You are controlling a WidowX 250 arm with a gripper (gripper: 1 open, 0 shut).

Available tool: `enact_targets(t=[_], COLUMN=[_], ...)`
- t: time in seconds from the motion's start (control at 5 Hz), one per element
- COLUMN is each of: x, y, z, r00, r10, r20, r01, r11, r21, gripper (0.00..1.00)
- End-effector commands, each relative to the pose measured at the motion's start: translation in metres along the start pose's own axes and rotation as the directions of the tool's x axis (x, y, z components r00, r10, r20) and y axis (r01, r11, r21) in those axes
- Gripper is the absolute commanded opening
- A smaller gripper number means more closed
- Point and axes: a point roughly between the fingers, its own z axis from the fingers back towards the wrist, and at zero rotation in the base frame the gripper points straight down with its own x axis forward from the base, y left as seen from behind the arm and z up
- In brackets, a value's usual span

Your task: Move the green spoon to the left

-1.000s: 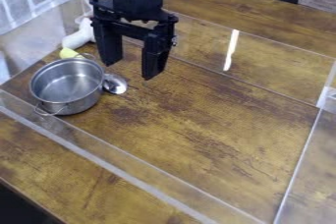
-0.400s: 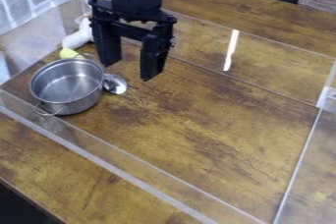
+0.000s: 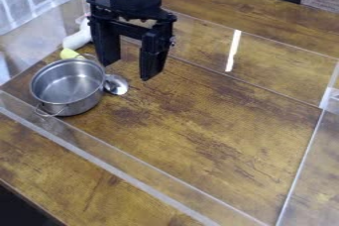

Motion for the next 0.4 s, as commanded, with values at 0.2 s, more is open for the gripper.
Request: enact_targets(t=[0.2], x=[-0.0031], y=[-0.0071], z=[0.0245], r00=[0.996], r10=[-0.02], r20=[0.081], r01=[0.02], r11=[1.0], r21=[0.002], gripper=[1.0])
